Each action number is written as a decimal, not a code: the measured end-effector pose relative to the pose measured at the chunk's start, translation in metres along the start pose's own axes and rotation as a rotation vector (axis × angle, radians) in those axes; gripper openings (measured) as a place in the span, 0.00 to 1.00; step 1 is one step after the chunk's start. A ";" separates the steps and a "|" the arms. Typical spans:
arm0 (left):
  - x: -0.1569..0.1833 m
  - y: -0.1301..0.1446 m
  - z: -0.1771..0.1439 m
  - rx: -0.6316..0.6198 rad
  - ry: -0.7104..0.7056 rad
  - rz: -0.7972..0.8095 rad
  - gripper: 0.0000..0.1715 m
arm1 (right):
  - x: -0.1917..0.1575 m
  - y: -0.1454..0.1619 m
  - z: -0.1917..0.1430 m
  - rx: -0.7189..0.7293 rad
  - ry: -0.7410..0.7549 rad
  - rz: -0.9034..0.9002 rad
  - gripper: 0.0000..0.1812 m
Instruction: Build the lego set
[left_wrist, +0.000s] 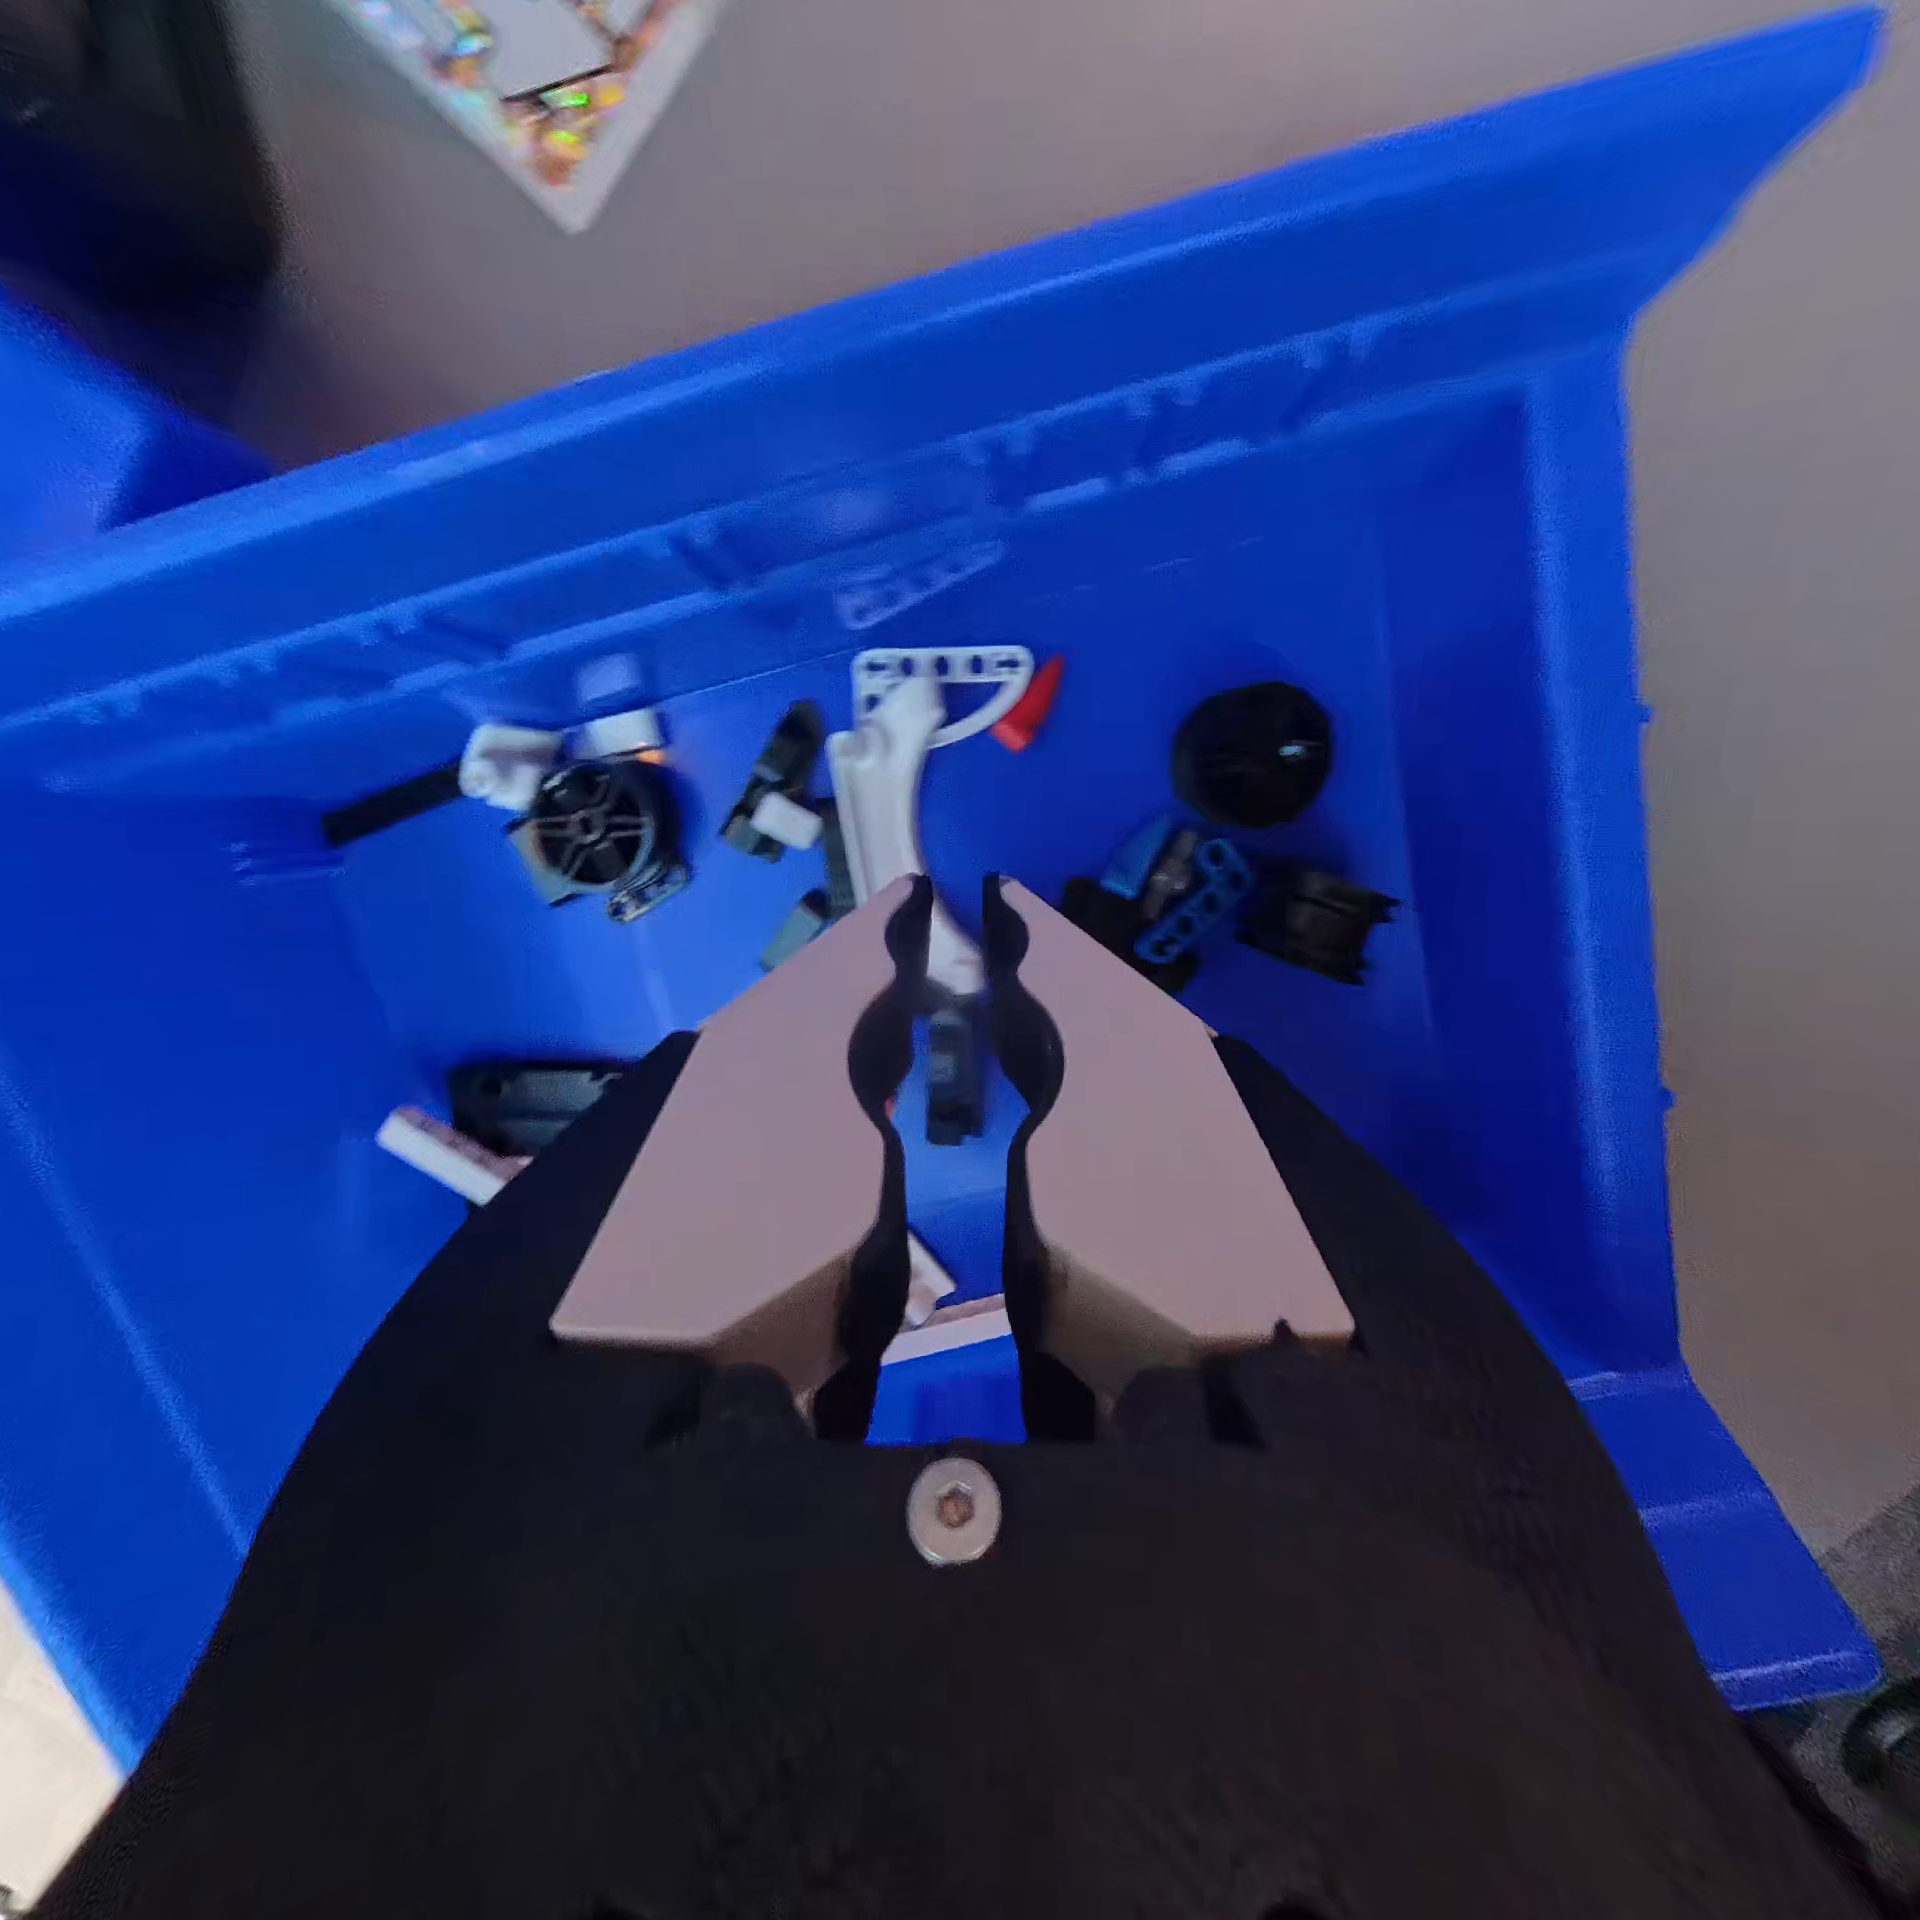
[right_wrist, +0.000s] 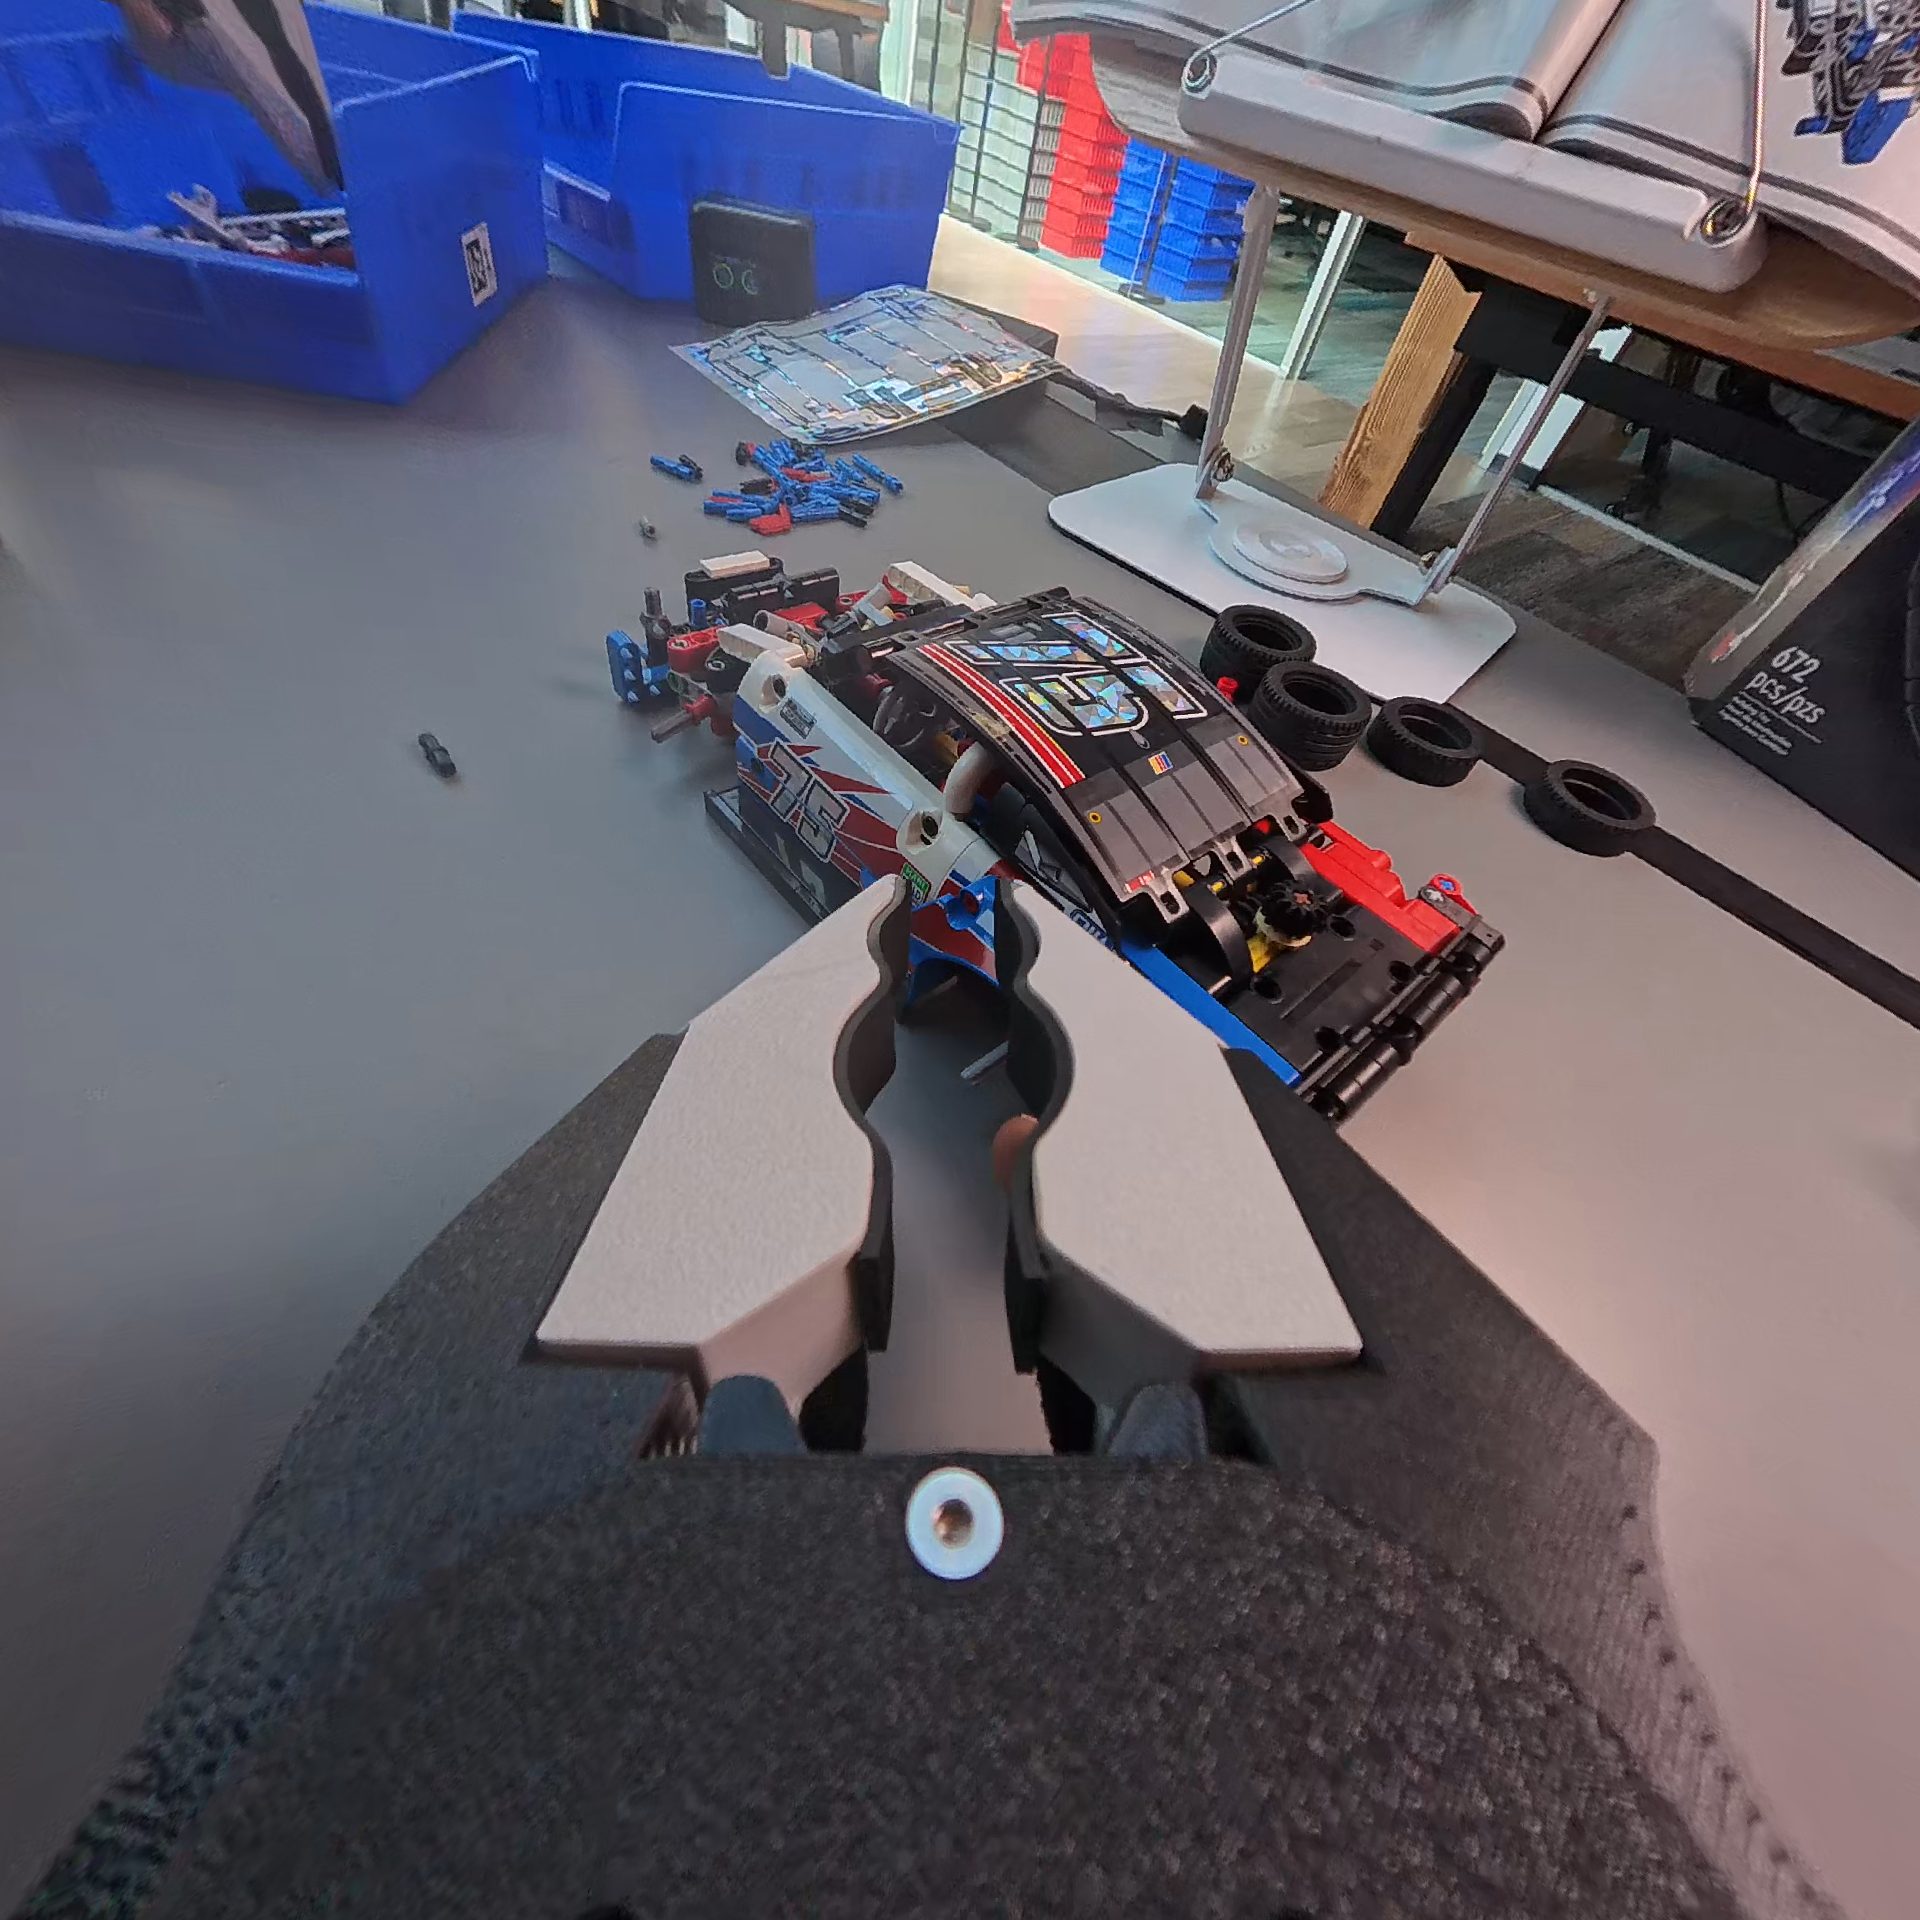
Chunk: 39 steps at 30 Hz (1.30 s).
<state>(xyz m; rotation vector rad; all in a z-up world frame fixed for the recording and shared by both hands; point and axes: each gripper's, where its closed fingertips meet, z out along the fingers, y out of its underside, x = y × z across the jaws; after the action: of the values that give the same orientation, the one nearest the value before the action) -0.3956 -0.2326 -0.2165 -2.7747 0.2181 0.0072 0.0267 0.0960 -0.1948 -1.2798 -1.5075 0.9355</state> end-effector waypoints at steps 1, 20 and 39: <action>0.015 -0.002 0.005 -0.006 0.007 0.057 0.04 | 0.000 0.000 -0.001 0.002 0.003 -0.001 0.07; 0.053 0.021 0.034 -0.134 -0.012 0.173 0.08 | 0.003 0.002 -0.003 0.000 0.006 0.005 0.07; 0.121 -0.087 -0.042 0.353 0.150 0.134 0.03 | -0.017 -0.028 -0.008 0.091 -0.046 -0.039 0.07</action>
<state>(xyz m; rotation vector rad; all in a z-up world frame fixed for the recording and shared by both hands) -0.2638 -0.1848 -0.1510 -2.4063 0.4023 -0.1876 0.0266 0.0745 -0.1685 -1.1669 -1.5031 1.0030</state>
